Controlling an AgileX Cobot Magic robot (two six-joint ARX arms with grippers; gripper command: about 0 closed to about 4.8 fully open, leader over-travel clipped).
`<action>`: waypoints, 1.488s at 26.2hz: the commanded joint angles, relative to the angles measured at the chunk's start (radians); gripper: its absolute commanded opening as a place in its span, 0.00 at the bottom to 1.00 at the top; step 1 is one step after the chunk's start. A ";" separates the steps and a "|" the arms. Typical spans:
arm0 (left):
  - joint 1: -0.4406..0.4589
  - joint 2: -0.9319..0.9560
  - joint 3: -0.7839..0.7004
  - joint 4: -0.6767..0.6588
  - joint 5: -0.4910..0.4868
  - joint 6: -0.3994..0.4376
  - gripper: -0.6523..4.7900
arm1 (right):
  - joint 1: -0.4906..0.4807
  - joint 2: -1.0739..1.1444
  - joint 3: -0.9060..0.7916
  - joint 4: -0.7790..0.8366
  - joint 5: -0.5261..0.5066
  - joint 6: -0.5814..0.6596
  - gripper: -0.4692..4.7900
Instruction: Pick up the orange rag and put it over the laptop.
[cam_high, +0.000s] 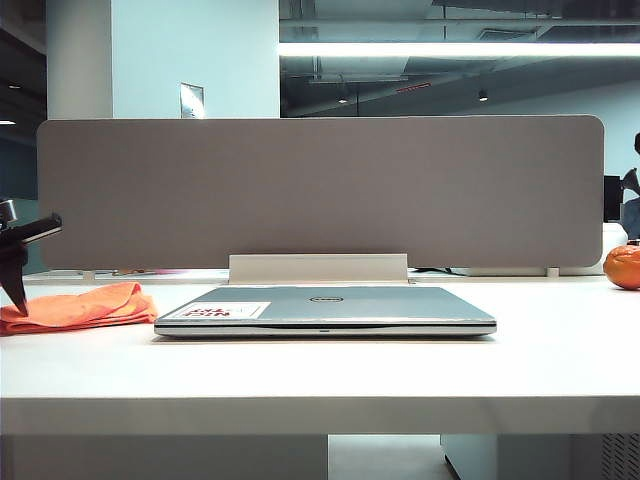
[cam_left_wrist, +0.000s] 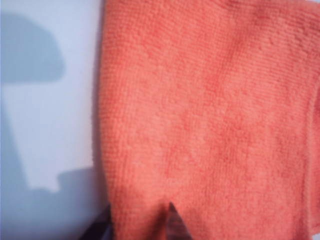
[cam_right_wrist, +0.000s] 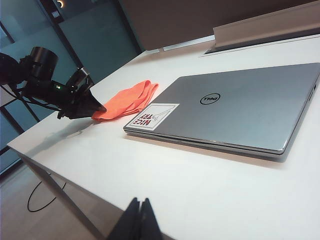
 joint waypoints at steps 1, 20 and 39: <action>-0.002 0.001 0.002 0.013 -0.001 0.003 0.34 | -0.001 -0.002 -0.002 0.010 0.002 -0.004 0.08; -0.026 -0.046 0.093 0.040 0.230 -0.008 0.11 | -0.001 -0.002 -0.002 0.010 0.002 -0.004 0.08; -0.456 -0.066 0.425 0.087 0.152 -0.020 0.11 | -0.001 -0.002 -0.002 0.010 0.002 -0.004 0.08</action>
